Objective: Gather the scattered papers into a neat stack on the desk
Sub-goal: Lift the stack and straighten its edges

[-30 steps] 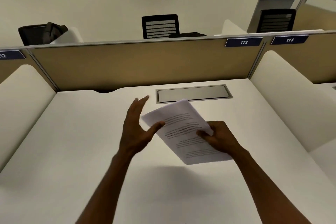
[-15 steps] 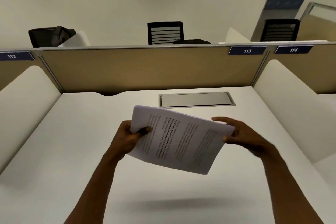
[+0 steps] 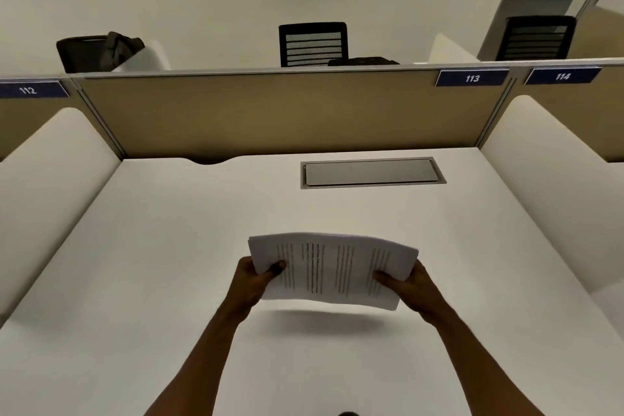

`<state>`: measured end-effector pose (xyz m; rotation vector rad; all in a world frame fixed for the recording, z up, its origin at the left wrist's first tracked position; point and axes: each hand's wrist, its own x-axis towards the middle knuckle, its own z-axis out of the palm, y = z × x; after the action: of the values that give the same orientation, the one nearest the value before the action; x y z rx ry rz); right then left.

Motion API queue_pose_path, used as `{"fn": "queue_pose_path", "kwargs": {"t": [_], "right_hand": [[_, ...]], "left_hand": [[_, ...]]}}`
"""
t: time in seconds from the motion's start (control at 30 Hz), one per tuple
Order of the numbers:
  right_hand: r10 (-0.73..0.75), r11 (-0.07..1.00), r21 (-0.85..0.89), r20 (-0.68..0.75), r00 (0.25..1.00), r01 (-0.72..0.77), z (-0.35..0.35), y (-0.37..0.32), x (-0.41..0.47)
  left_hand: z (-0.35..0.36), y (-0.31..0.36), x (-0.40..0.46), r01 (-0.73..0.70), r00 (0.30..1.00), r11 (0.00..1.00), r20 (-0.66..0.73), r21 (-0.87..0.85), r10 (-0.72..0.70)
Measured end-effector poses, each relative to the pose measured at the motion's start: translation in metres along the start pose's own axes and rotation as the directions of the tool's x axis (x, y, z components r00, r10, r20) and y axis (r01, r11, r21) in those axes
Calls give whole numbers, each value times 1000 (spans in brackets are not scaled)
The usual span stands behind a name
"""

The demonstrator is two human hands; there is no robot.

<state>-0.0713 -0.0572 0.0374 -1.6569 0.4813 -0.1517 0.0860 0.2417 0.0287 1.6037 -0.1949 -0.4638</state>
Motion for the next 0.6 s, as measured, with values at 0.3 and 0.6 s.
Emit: {"fn": "queue_pose_path", "kwargs": {"t": [0.3,0.6], "right_hand": [[95,993,-57,-85,992,-100,1,34,-1],[91,980,-167,-90,992,-105,-2,26,0]], "left_hand": [[5,-31,-5,84,996,996,32,-38,-83],[8,-30,-7,87,996,996,18,-26,-86]]}}
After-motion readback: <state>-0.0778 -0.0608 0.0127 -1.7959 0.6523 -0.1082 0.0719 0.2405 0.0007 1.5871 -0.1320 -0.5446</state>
